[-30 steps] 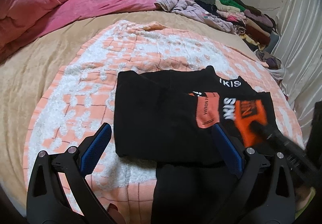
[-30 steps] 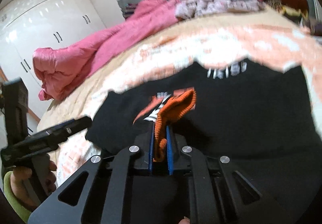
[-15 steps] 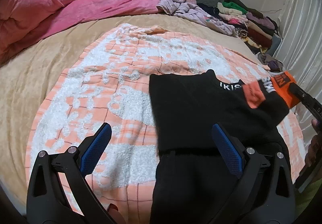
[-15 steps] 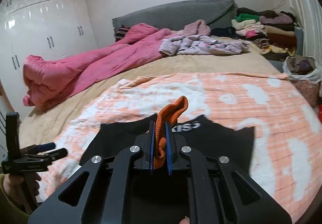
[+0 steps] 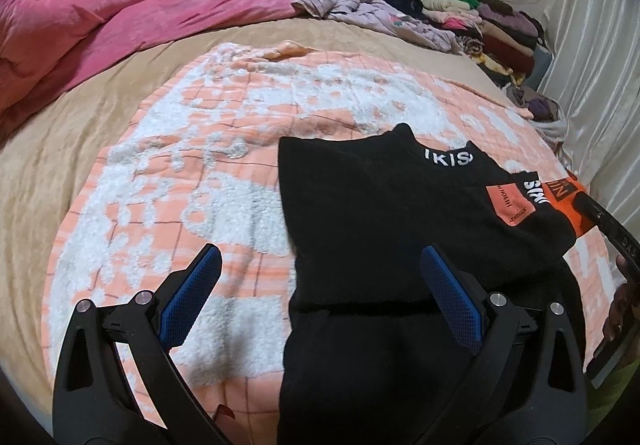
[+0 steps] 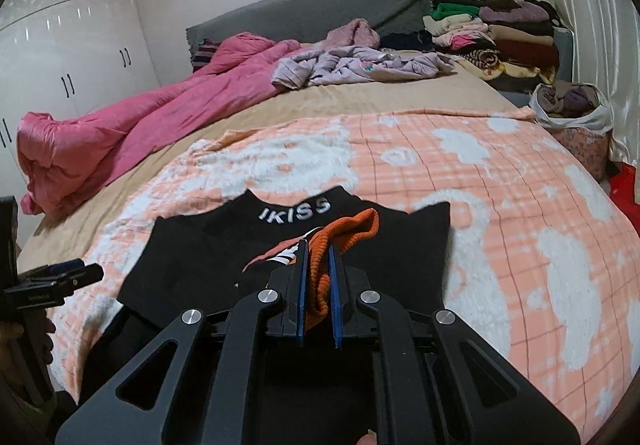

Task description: Fold small clothes

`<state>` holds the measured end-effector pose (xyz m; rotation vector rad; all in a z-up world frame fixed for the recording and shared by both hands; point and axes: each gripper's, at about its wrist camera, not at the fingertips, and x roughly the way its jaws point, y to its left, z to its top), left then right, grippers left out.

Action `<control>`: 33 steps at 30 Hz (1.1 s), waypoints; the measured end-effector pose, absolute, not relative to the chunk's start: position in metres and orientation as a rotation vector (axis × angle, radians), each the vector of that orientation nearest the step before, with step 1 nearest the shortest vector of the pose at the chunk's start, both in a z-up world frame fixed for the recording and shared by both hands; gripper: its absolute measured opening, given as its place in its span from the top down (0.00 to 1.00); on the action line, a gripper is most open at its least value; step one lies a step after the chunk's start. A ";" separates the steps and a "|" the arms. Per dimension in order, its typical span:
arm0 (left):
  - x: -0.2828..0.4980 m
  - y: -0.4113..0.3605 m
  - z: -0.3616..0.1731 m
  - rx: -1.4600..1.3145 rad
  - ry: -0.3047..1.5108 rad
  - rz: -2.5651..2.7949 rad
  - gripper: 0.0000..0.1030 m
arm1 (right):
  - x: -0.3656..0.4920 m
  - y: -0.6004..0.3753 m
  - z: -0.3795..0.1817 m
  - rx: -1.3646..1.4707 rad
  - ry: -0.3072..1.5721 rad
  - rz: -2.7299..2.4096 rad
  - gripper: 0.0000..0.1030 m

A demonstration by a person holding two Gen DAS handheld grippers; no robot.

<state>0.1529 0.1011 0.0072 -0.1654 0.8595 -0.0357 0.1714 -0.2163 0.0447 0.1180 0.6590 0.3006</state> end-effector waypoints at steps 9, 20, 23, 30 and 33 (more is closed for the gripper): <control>0.165 0.085 0.003 -0.128 0.868 -0.062 0.09 | 0.167 -0.226 0.023 0.118 0.706 0.257 0.91; 0.183 0.061 -0.012 -0.075 0.904 -0.116 0.09 | 0.168 -0.230 0.005 0.101 0.783 0.201 0.90; 0.182 0.056 -0.015 -0.070 0.904 -0.134 0.09 | 0.169 -0.236 0.001 0.087 0.810 0.145 0.83; 0.184 0.045 -0.019 -0.019 0.904 -0.151 0.14 | 0.162 -0.231 0.005 0.088 0.796 0.170 0.80; 0.189 0.041 -0.028 0.005 0.930 -0.165 0.21 | 0.162 -0.214 0.009 0.059 0.791 0.219 0.76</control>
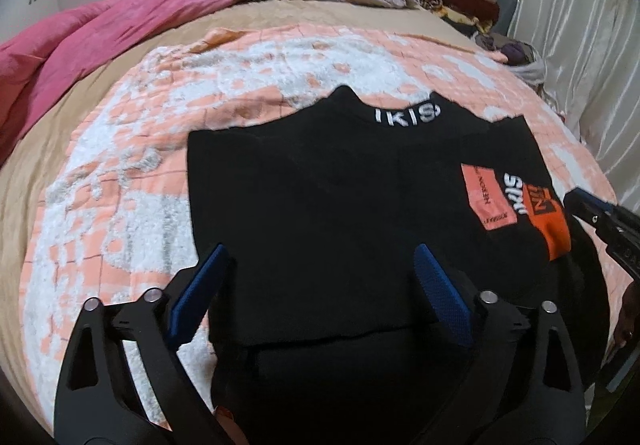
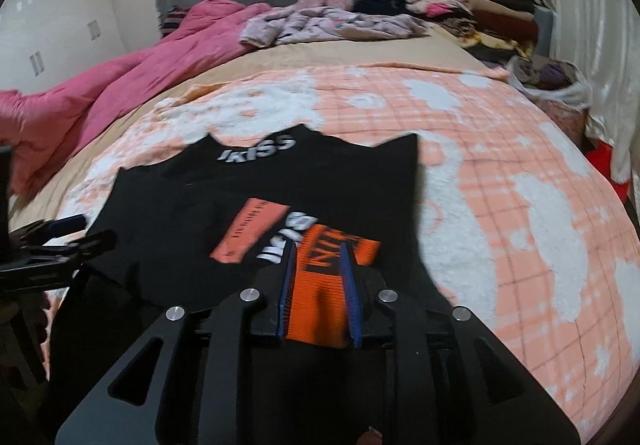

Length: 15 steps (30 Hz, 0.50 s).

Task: Fold small clothes
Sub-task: 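Lay the orange cuff flat on the shirt body and open the right tool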

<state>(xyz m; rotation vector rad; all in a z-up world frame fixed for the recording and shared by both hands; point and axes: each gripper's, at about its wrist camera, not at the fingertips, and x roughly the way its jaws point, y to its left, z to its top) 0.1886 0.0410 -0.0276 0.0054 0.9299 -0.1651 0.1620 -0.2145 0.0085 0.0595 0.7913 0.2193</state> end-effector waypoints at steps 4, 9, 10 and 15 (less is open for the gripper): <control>0.193 0.039 -0.042 0.036 0.982 -0.153 0.28 | 0.162 -0.189 0.014 0.016 0.783 0.294 0.69; 0.191 0.041 -0.045 0.029 0.987 -0.171 0.28 | 0.166 -0.163 0.022 -0.025 0.765 0.362 0.63; 0.191 0.042 -0.045 0.024 0.988 -0.174 0.28 | 0.168 -0.160 0.022 -0.031 0.765 0.366 0.62; 0.191 0.042 -0.046 0.019 0.990 -0.178 0.28 | 0.187 -0.151 0.008 -0.057 0.813 0.358 0.62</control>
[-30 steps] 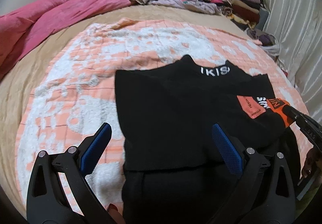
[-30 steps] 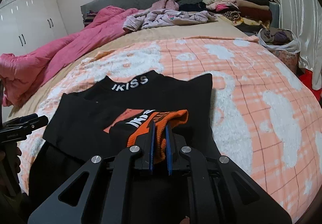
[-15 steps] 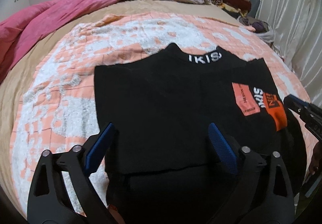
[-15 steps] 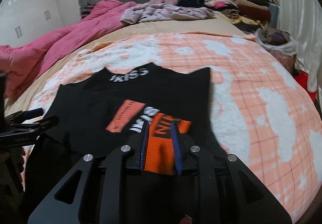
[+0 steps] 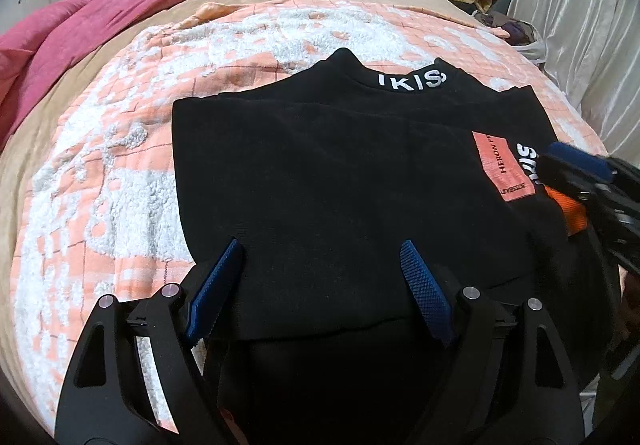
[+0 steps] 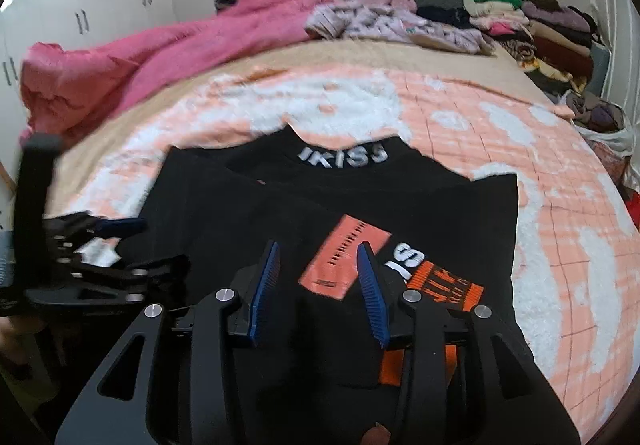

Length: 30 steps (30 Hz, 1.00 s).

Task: Fold small clothes
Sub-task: 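Lay the orange cuff flat on the shirt body and open the right tool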

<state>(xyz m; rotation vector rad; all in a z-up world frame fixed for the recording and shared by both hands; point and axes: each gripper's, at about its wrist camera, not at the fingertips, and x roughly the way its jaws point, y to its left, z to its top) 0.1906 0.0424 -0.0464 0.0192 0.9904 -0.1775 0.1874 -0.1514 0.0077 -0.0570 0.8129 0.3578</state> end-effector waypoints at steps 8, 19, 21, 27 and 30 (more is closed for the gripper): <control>0.188 0.041 -0.047 0.029 0.986 -0.183 0.28 | 0.203 -0.184 -0.028 -0.026 0.912 0.231 0.51; 0.187 0.042 -0.047 0.018 0.987 -0.183 0.28 | 0.195 -0.200 -0.032 0.039 0.909 0.196 0.51; 0.186 0.042 -0.047 0.018 0.986 -0.184 0.28 | 0.191 -0.199 -0.027 0.046 0.890 0.204 0.50; 0.185 0.042 -0.046 0.012 0.985 -0.180 0.28 | 0.174 -0.200 -0.009 0.056 0.841 0.231 0.44; 0.185 0.042 -0.046 0.010 0.985 -0.179 0.28 | 0.168 -0.201 -0.003 0.059 0.829 0.236 0.44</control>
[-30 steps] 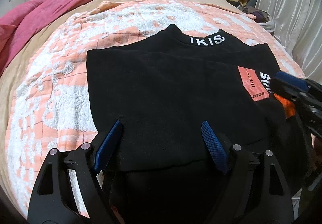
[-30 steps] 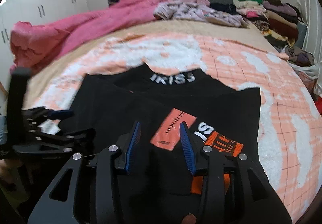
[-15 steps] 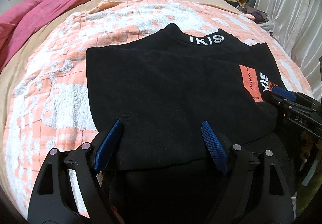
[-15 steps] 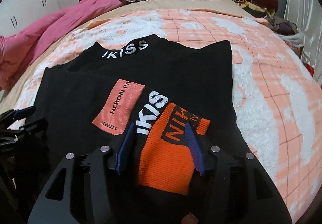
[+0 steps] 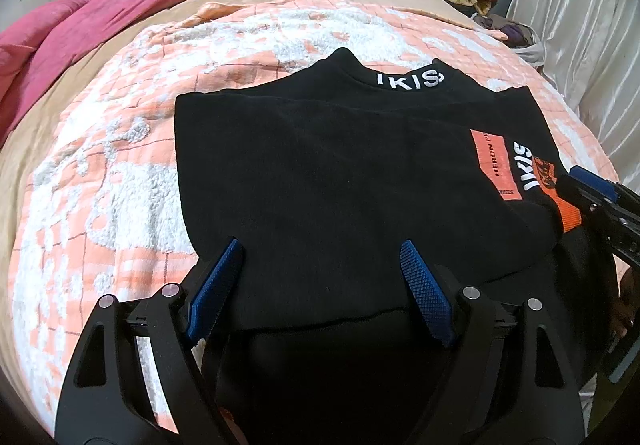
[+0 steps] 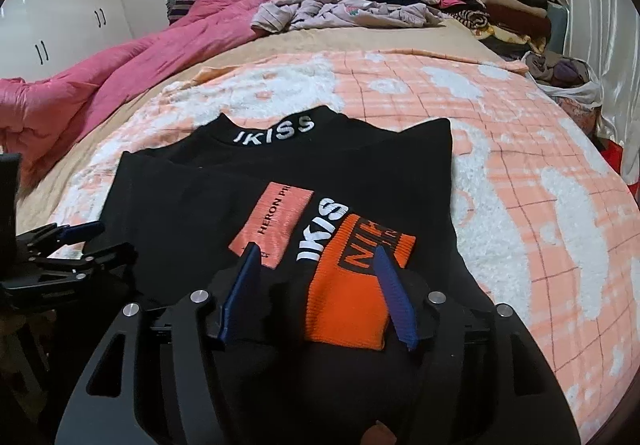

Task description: Fold small clothes

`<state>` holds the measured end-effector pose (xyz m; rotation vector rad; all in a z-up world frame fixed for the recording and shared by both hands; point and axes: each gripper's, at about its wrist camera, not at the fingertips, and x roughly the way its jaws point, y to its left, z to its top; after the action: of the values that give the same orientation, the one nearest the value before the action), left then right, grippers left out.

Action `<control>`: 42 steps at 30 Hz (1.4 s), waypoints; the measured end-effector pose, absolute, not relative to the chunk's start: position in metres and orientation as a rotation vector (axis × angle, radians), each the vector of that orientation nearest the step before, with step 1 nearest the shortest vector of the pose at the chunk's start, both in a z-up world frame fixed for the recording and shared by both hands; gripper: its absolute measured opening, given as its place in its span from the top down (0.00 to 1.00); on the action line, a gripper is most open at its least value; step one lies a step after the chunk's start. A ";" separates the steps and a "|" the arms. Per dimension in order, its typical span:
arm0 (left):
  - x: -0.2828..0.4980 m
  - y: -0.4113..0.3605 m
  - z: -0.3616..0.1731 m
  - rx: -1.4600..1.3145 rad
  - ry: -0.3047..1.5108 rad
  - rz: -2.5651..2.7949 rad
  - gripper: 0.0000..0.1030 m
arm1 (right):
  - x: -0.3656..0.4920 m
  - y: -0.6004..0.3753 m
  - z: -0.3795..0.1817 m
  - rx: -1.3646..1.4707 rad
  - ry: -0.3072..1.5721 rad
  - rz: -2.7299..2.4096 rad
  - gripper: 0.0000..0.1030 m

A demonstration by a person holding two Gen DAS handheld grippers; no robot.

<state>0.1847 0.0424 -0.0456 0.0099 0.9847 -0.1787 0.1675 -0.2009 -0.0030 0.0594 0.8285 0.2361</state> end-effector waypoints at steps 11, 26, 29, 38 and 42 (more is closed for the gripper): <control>0.179 0.049 -0.032 -0.051 0.980 -0.188 0.28 | 0.154 -0.202 0.008 0.062 0.803 0.232 0.29; 0.167 0.054 -0.009 -0.044 0.929 -0.139 0.09 | 0.138 -0.204 0.031 0.068 0.743 0.223 0.09; 0.164 0.055 -0.005 -0.041 0.919 -0.130 0.09 | 0.136 -0.203 0.034 0.067 0.734 0.225 0.09; 0.153 0.055 0.010 -0.045 0.883 -0.122 0.09 | 0.126 -0.201 0.043 0.062 0.713 0.237 0.09; 0.147 0.055 0.017 -0.043 0.865 -0.121 0.09 | 0.122 -0.200 0.047 0.059 0.705 0.240 0.09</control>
<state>0.1470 0.0545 0.0165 -0.0427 0.8652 -0.1206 0.1218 -0.1998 0.0465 0.0593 0.7047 0.2400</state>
